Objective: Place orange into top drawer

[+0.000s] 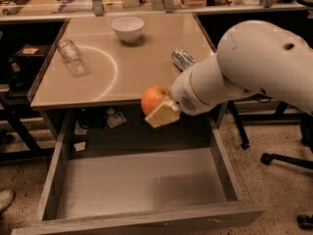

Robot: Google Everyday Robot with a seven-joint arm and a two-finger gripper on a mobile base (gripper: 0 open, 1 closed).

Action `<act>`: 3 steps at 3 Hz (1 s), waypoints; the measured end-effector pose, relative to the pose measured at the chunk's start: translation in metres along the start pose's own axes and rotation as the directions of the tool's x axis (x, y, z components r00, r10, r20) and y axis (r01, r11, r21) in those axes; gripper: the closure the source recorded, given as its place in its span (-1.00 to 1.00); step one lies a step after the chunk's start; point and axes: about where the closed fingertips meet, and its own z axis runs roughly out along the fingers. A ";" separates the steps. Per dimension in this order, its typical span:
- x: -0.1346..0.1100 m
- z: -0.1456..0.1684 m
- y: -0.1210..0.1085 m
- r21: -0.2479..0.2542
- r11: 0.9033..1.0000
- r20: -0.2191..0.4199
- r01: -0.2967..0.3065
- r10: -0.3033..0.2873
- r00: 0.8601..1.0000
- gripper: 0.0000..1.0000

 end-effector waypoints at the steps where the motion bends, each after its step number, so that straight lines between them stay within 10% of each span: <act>1: 0.006 0.001 0.005 -0.003 1.000 -0.015 -0.002 0.002 1.000 1.00; 3: 0.039 0.042 0.042 -0.079 0.992 -0.021 -0.094 0.093 0.995 1.00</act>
Offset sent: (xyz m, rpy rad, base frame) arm -0.0158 0.0033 -0.0242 0.0086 0.0406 -0.0149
